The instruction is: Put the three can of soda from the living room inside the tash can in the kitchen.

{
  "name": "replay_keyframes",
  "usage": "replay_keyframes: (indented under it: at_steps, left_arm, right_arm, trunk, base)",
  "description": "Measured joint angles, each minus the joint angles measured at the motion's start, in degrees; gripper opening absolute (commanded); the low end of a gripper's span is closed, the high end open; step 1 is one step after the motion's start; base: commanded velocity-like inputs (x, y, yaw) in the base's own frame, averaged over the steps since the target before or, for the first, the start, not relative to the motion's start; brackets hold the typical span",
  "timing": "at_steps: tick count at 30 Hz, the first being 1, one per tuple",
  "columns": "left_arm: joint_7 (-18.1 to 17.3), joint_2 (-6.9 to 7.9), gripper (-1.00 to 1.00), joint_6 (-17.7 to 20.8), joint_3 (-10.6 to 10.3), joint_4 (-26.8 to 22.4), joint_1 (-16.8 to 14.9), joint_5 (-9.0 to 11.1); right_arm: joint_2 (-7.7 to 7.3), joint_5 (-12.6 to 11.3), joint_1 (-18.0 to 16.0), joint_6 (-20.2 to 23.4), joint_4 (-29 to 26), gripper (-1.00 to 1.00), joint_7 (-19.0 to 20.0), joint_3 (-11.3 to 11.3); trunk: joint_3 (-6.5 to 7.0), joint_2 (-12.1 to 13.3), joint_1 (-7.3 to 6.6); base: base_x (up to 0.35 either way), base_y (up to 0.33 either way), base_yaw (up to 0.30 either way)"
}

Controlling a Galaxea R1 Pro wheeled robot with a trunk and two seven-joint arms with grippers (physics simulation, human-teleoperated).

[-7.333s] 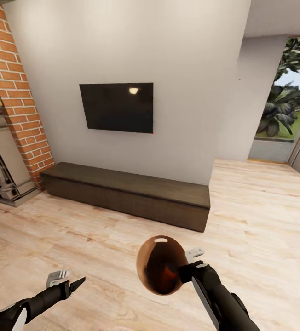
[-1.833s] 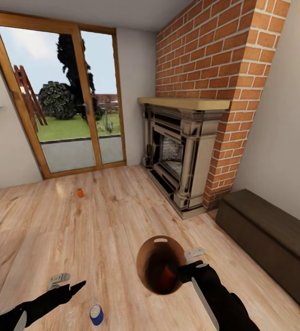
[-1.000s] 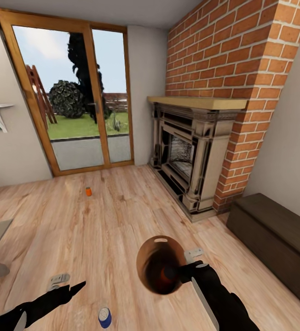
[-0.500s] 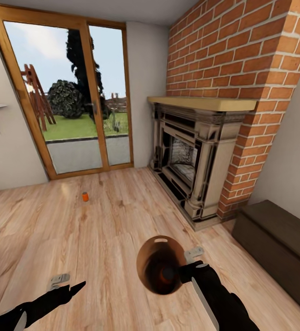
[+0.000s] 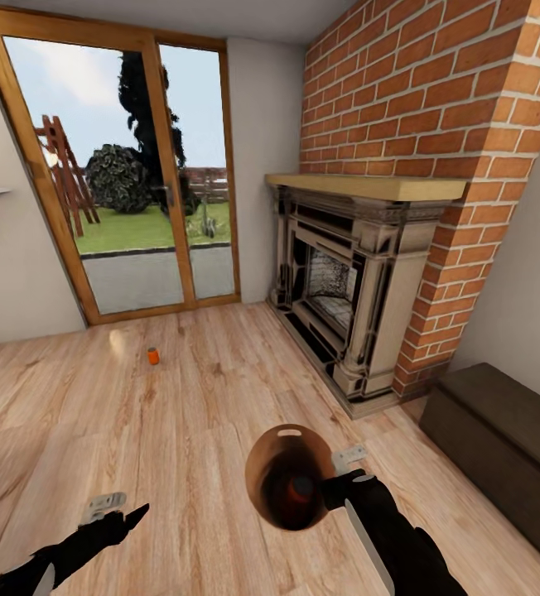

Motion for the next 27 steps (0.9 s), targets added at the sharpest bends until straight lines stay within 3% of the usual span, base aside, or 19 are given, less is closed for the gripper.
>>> replay_keyframes:
  at_steps: [2, 4, 7, 13, 27]
  left_arm:
    - [13.71, -4.18, 1.0, -0.43, -0.92, 0.1, 0.01, -0.41]
    - [19.13, -5.67, 1.0, -0.7, -2.61, 0.42, 0.0, -1.29]
    - [23.27, -6.63, 1.0, -1.56, -5.06, 2.22, 0.01, -3.03]
    - [25.11, -7.03, 1.0, -5.72, -6.15, 3.31, 0.0, -3.89]
    - [25.3, -7.1, 1.0, -6.89, -6.4, 2.97, 0.0, -4.02]
  right_arm:
    - [0.0, -0.07, 0.01, -0.01, 0.0, -1.0, 0.02, 0.0]
    - [0.0, -0.1, 0.0, -0.01, 0.0, -1.0, 0.03, 0.0]
    - [0.0, -0.03, 0.02, 0.0, 0.0, -1.0, 0.03, 0.0]
    - [0.0, -0.05, 0.01, 0.0, 0.0, -1.0, 0.06, 0.0]
    - [0.0, -0.04, 0.01, 0.0, 0.0, -1.0, 0.03, 0.0]
  trunk:
    - [0.0, 0.0, 0.0]
    - [0.0, 0.0, 0.0]
    - [0.0, 0.0, 0.0]
    - [0.0, 0.0, 0.0]
    - [0.0, 0.0, 0.0]
  base:
    - [0.0, 0.0, 0.0]
    - [0.0, 0.0, 0.0]
    - [0.0, 0.0, 0.0]
    - [0.0, 0.0, 0.0]
    - [0.0, 0.0, 0.0]
